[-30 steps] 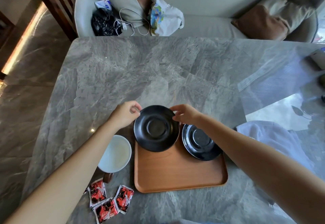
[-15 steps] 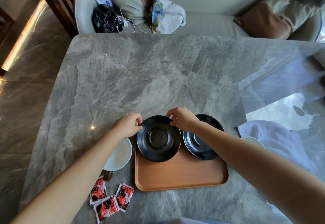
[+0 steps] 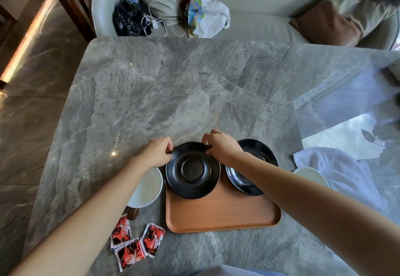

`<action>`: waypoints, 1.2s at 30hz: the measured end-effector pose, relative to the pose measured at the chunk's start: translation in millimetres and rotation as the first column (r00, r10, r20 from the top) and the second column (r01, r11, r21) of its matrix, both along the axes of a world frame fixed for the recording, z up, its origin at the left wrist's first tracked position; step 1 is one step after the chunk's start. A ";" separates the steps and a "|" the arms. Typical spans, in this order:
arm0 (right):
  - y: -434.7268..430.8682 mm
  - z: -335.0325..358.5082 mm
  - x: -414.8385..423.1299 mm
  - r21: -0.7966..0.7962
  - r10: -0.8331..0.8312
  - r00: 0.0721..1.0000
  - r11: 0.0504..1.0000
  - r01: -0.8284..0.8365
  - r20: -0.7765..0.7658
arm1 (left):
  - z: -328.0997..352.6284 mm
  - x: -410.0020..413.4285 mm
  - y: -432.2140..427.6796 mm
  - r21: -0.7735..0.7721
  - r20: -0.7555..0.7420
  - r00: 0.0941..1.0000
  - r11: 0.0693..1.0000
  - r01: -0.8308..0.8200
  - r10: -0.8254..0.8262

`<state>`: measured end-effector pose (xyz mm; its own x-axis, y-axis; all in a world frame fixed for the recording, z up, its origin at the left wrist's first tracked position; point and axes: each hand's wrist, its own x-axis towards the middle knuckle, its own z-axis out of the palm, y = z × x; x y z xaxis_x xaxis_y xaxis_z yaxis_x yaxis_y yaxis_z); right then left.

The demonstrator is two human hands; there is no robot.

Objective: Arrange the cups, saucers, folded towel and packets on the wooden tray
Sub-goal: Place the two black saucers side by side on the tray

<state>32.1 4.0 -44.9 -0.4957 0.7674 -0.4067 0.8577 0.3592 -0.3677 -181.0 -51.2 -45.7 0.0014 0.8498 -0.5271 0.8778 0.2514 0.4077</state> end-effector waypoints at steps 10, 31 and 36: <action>-5.0 -3.6 -2.7 -0.006 -0.041 0.999 0.999 0.041 0.000 | 1.1 1.1 -0.7 -0.003 0.029 0.998 0.998 -0.056 0.056; -8.7 -4.5 -0.5 -0.029 -0.114 0.991 0.993 0.112 -0.076 | -2.2 9.6 -10.7 0.077 -0.012 0.981 0.979 -0.190 0.192; -11.8 -0.4 0.7 -0.021 -0.129 0.987 0.992 0.127 -0.094 | 6.4 6.8 -16.9 0.096 0.059 0.973 0.969 -0.227 0.222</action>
<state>32.8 -7.8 -45.3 -0.4308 0.8214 -0.3739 0.8572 0.2428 -0.4542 -174.2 -68.1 -39.3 -0.1725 0.8802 -0.4422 0.7824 0.3952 0.4813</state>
